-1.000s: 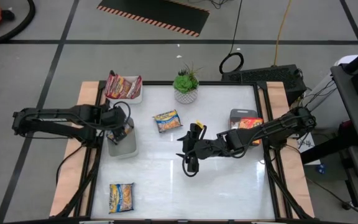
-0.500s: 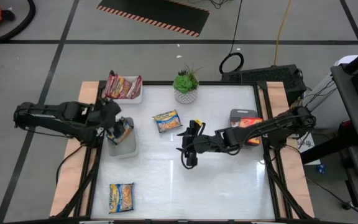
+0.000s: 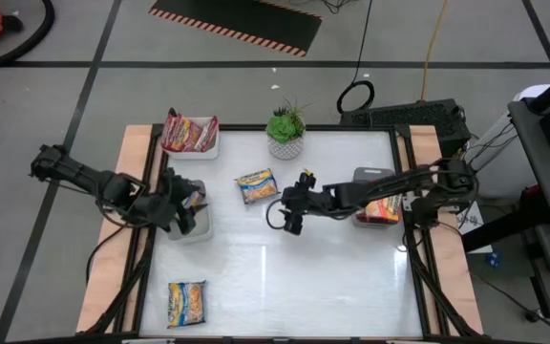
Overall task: Sort Maruchan noodles
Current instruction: Put the top blue noodle pack into the gray bin
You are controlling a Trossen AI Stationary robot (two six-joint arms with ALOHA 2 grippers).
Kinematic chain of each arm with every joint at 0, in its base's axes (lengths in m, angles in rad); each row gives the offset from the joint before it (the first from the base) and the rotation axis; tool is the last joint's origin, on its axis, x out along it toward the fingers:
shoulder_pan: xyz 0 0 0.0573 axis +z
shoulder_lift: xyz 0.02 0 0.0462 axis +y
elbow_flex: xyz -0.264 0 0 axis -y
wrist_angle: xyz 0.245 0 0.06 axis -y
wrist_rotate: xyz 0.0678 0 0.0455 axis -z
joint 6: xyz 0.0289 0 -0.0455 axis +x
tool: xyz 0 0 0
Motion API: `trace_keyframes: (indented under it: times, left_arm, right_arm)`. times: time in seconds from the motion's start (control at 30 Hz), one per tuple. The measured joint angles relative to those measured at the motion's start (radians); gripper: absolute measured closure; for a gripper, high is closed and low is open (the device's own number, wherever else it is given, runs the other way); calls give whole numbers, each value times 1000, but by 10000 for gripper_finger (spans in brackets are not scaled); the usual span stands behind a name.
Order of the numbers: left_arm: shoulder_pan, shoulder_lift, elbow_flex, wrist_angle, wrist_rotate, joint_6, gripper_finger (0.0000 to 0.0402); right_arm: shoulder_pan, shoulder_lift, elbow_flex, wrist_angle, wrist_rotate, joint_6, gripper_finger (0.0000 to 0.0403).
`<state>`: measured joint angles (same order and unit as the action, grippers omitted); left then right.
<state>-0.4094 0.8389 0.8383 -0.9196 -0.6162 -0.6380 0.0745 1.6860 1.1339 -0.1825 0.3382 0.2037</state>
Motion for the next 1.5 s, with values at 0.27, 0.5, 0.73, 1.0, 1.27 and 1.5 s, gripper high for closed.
trace_keyframes:
  times: [0.27,0.5,0.73,1.0,1.27,1.5]
  left_arm:
    - [-53,7,-1,-3,-72,-29,135]
    - [-117,50,-1,-3,-65,-112,135]
    - [-181,129,-1,-3,-62,-140,135]
    - [-197,169,-1,-3,-61,-143,135]
    - [-197,166,-1,-3,-61,-131,135]
    - [-197,166,-1,-3,-61,-128,135]
  right_arm:
    - [-57,70,0,67,-1,-40,149]
    - [-89,124,0,155,-66,-114,150]
    - [-136,162,0,153,-106,-111,178]
    - [-162,162,0,148,-108,-110,188]
    - [-162,162,-13,158,-109,-67,188]
    - [-163,162,-69,157,-108,-33,188]
